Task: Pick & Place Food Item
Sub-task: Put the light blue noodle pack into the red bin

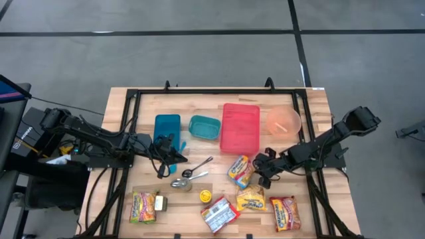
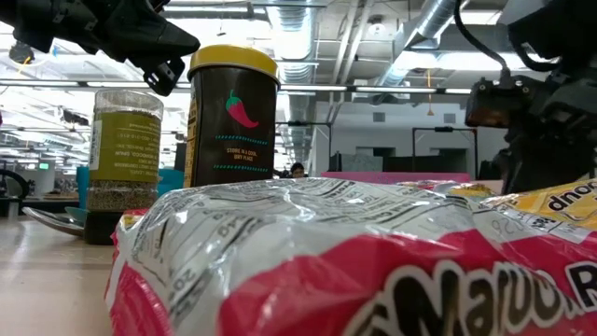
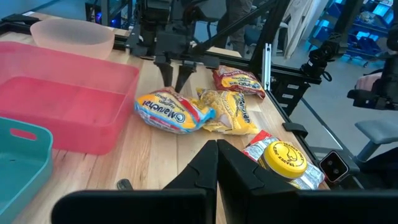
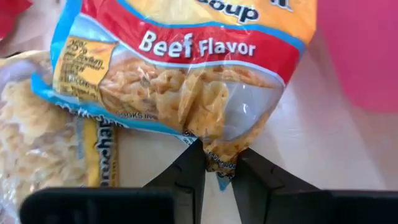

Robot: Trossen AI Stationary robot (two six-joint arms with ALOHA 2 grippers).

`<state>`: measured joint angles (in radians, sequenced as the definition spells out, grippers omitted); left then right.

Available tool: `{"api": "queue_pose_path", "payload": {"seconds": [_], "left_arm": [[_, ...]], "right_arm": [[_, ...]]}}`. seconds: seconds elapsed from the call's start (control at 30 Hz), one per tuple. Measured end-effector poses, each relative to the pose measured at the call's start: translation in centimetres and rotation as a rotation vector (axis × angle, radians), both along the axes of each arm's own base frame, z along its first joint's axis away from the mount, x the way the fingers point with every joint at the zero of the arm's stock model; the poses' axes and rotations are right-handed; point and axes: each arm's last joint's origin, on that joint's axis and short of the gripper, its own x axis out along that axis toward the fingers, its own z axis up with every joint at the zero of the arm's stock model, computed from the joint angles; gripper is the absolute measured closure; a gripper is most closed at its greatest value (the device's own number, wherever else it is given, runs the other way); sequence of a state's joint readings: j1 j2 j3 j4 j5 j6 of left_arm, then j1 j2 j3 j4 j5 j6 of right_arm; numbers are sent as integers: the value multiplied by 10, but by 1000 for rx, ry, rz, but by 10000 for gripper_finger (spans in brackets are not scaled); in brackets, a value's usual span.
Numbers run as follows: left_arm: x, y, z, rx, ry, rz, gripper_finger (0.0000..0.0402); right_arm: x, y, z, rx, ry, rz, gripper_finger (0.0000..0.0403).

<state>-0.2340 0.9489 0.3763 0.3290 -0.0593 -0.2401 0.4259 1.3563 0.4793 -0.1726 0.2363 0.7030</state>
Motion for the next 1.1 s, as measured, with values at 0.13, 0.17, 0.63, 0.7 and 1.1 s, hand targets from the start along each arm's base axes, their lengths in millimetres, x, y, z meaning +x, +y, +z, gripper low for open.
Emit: {"api": "queue_pose_path", "payload": {"seconds": [0.13, 0.17, 0.63, 0.7, 1.1], "left_arm": [[0, 0, 0, 0, 0, 0, 401], [0, 0, 0, 0, 0, 0, 402], [0, 0, 0, 0, 0, 0, 402], [0, 0, 0, 0, 0, 0, 401], [0, 0, 0, 0, 0, 0, 402]], "right_arm": [[6, 2, 7, -8, -25, -7, 355], [7, 2, 9, -8, -30, -6, 360], [18, 7, 25, -5, -83, 11, 369], [21, 8, 28, -2, -92, 13, 375], [33, 13, 57, -44, -88, 22, 383]]}}
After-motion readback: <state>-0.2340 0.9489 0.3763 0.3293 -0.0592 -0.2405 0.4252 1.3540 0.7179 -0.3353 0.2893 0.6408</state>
